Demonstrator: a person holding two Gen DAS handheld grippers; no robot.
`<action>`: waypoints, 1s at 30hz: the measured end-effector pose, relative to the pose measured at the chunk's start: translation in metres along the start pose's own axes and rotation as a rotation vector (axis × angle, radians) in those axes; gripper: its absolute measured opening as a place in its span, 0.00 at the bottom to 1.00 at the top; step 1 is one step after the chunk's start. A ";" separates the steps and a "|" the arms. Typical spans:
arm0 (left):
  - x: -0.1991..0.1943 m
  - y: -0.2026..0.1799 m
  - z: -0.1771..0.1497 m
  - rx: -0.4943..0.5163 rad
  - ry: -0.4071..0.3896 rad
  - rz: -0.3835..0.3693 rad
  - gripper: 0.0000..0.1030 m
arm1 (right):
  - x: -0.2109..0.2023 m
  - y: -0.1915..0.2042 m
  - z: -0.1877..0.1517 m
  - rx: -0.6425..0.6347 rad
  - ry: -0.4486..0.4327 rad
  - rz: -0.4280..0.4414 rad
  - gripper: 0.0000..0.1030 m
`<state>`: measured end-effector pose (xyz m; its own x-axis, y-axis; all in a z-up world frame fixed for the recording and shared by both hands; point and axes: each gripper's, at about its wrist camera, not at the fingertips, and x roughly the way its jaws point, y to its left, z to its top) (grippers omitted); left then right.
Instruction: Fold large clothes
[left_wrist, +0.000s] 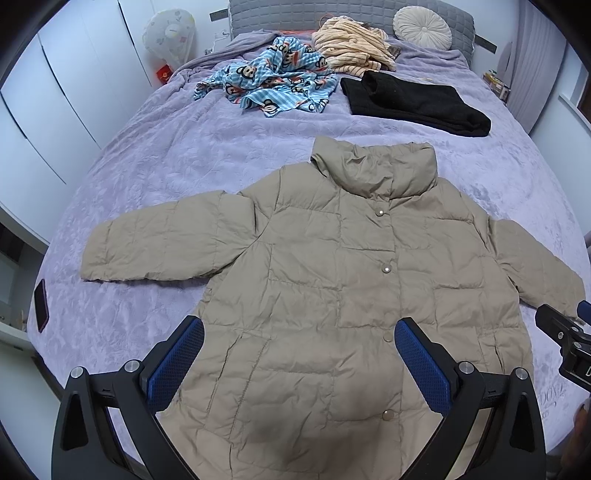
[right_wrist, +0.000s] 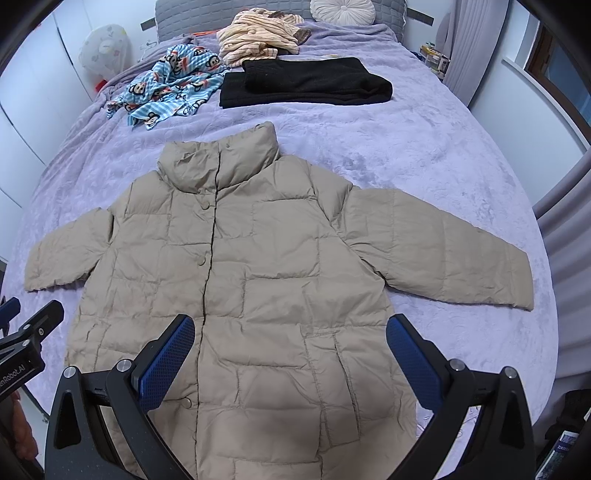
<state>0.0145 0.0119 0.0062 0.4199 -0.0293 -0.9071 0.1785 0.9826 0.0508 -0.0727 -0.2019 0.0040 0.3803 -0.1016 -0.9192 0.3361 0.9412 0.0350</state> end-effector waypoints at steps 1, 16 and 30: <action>0.000 0.000 0.000 -0.001 0.000 0.000 1.00 | 0.000 0.000 0.000 0.000 0.000 0.001 1.00; 0.000 0.001 0.000 -0.003 0.000 0.002 1.00 | 0.001 -0.002 0.002 -0.002 0.000 -0.002 1.00; 0.000 0.002 0.000 -0.002 0.000 0.002 1.00 | 0.001 0.000 0.001 -0.002 -0.001 -0.003 1.00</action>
<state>0.0151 0.0138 0.0064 0.4202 -0.0279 -0.9070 0.1759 0.9831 0.0513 -0.0716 -0.2025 0.0035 0.3800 -0.1048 -0.9190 0.3357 0.9415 0.0314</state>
